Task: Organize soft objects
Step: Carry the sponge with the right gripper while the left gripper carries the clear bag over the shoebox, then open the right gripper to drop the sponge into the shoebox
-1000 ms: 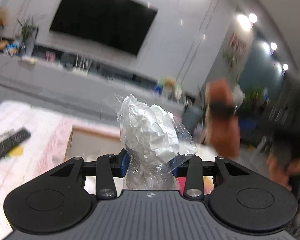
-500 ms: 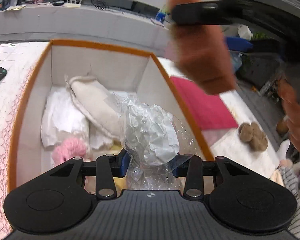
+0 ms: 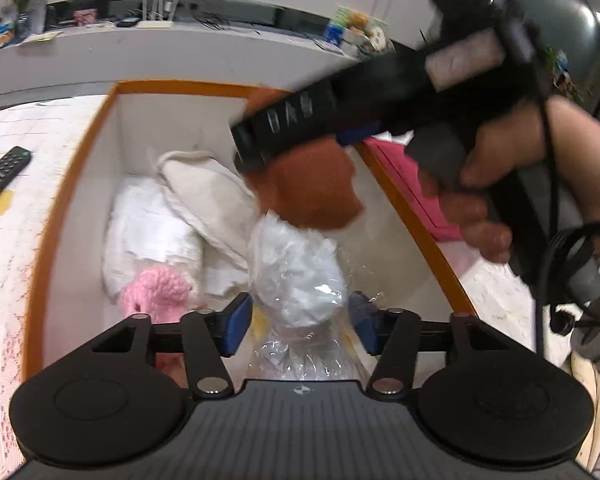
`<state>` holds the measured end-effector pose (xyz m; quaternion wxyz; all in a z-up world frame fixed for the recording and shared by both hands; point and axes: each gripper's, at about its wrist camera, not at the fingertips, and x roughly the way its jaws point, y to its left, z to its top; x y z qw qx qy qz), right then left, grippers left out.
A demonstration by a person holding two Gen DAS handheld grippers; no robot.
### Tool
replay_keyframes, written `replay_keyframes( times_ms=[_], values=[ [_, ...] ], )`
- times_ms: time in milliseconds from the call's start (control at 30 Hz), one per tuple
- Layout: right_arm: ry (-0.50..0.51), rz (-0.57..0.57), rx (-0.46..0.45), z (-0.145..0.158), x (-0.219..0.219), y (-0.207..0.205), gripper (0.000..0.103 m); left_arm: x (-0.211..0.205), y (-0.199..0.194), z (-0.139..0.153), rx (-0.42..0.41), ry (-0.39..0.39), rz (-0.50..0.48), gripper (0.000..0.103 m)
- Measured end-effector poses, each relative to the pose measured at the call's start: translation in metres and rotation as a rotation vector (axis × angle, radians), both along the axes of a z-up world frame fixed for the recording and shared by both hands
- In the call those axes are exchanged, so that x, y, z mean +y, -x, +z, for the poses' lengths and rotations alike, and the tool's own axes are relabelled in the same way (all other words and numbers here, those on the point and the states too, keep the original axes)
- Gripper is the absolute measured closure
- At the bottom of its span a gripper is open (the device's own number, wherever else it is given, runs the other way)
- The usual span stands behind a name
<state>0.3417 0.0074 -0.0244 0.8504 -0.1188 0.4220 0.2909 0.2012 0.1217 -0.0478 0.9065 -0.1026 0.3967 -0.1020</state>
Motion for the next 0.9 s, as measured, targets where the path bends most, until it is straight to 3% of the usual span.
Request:
replay_keyframes(
  times_ms=[100,267,700,900],
  values=[
    [0.046,0.014,0.0,-0.01,0.008,-0.001,0.02,0.007,0.006,0.002,-0.024,0.015,0.043,0.02],
    [0.115,0.032,0.001,-0.018,0.028,-0.005,0.019,0.018,0.018,0.01,-0.074,0.017,0.13,0.015],
    [0.249,0.067,0.05,-0.038,0.056,-0.017,0.019,0.026,0.029,0.012,-0.093,0.04,0.13,0.021],
    [0.315,0.071,0.007,-0.041,0.061,-0.014,0.014,0.028,0.033,0.013,-0.095,0.054,0.12,0.022]
  ],
)
